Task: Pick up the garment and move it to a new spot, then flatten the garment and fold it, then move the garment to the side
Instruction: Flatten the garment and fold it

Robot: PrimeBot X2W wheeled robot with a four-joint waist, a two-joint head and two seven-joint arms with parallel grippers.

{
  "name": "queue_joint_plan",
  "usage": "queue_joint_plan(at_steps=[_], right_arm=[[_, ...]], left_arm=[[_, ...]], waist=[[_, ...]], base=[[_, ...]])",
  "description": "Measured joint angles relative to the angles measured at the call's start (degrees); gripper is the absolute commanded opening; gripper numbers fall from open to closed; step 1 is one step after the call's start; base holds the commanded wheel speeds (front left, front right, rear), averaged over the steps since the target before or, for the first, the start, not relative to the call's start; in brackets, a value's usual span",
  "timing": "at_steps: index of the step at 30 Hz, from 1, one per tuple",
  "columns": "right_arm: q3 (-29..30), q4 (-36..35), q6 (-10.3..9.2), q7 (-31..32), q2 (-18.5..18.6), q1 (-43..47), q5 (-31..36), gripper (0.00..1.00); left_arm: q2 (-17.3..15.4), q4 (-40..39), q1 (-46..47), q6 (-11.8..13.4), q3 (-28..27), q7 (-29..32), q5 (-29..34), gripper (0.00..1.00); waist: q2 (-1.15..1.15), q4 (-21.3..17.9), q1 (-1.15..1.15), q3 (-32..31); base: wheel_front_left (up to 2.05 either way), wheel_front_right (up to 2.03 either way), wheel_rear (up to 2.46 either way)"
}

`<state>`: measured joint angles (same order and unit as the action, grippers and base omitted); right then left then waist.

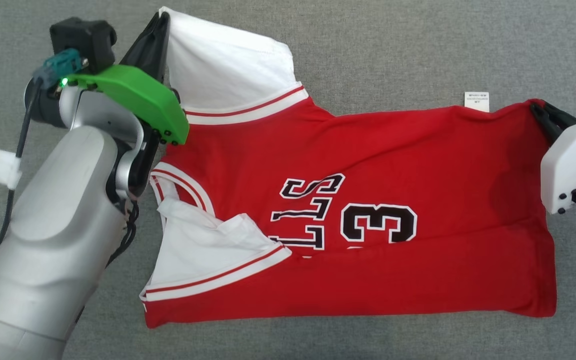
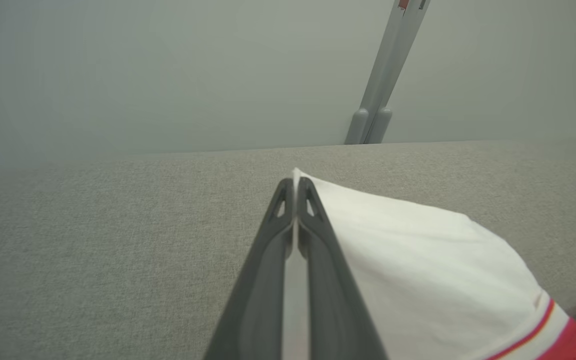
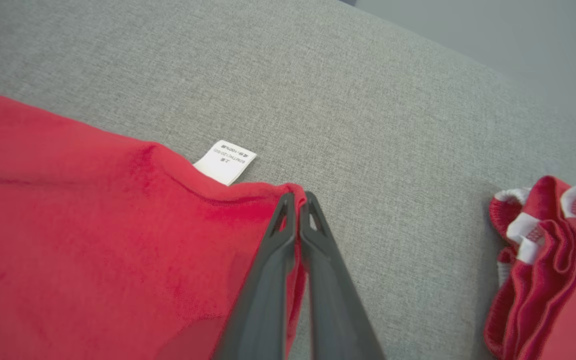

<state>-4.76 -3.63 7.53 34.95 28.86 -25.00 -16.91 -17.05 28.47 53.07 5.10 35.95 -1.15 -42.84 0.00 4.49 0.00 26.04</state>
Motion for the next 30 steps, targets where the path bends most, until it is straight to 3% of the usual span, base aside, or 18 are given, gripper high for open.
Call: queue_joint_plan(at_steps=[6, 9, 17, 23, 30], right_arm=[[-2.43, -0.08, 0.0, -3.16, 2.97, 3.11, -0.73, 0.0], [-3.41, -0.74, 0.0, -4.82, 5.95, 5.6, -1.36, 0.0], [-5.12, -3.45, 0.01, -6.42, 10.61, 10.8, -2.86, 0.0], [-8.6, -5.83, 0.01, -6.73, 15.67, 12.89, -3.09, 0.0], [-13.04, -5.83, 0.01, -5.79, 21.39, 13.9, -3.66, 0.0]], left_arm=[[-4.38, -14.21, -9.54, 5.54, -0.09, 1.49, 0.05, 0.0], [-7.42, -23.63, -16.66, 10.32, 0.47, 3.23, 0.56, 0.0], [-11.51, -36.37, -31.13, 18.46, 1.77, 6.64, 0.01, 0.0], [-12.77, -39.71, -37.76, 21.12, 2.11, 7.58, -1.52, 0.0], [-13.37, -40.11, -41.72, 22.12, 2.42, 8.15, -3.2, 0.0]], waist=[[0.0, 0.63, 0.0, -3.05], [0.0, 0.87, 0.0, -4.63], [0.0, 1.06, 0.0, -6.54], [0.0, 1.19, 0.0, -7.86], [0.0, 1.29, 0.0, -8.94]], base=[[0.0, 0.0, 0.0], [0.0, 0.0, 0.0], [0.0, 0.0, 0.0], [0.0, 0.0, 0.0], [0.0, 0.0, 0.0]])
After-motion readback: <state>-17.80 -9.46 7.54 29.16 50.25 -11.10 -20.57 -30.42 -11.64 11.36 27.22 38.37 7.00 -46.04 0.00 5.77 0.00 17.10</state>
